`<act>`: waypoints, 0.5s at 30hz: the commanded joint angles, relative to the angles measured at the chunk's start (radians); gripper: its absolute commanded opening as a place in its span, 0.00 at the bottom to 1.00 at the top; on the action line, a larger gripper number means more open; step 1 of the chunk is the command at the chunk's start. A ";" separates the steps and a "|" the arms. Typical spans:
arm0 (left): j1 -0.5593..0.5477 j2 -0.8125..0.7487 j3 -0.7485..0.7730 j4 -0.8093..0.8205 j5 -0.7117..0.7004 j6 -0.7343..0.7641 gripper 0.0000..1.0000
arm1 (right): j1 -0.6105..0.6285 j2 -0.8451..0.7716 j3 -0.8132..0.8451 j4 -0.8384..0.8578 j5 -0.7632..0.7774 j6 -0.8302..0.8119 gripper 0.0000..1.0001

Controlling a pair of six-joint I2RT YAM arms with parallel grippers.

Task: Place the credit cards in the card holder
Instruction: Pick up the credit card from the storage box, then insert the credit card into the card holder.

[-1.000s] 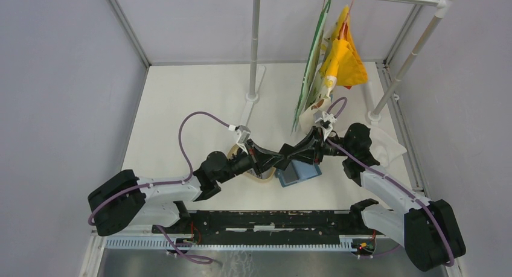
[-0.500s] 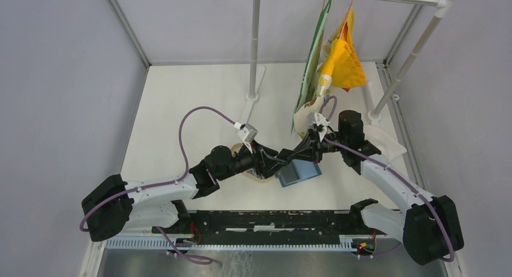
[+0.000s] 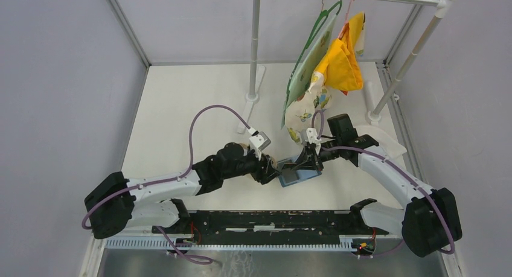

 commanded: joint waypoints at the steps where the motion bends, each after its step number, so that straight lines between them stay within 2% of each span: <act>1: -0.003 0.072 0.074 0.055 0.071 0.062 0.61 | 0.015 0.010 0.038 -0.044 0.003 -0.074 0.00; 8: -0.003 0.200 0.122 0.134 0.219 0.029 0.34 | 0.022 0.015 0.036 -0.044 0.010 -0.075 0.00; 9: -0.002 0.211 0.126 0.141 0.232 0.024 0.19 | 0.023 0.015 0.035 -0.042 0.011 -0.075 0.00; 10: -0.003 0.218 0.129 0.145 0.239 0.020 0.10 | 0.023 0.015 0.036 -0.040 0.012 -0.074 0.01; 11: -0.003 0.222 0.128 0.151 0.241 0.015 0.03 | 0.023 0.015 0.035 -0.038 0.015 -0.071 0.04; 15: -0.003 0.188 0.083 0.206 0.207 -0.010 0.02 | 0.021 0.004 0.032 -0.003 0.020 -0.023 0.30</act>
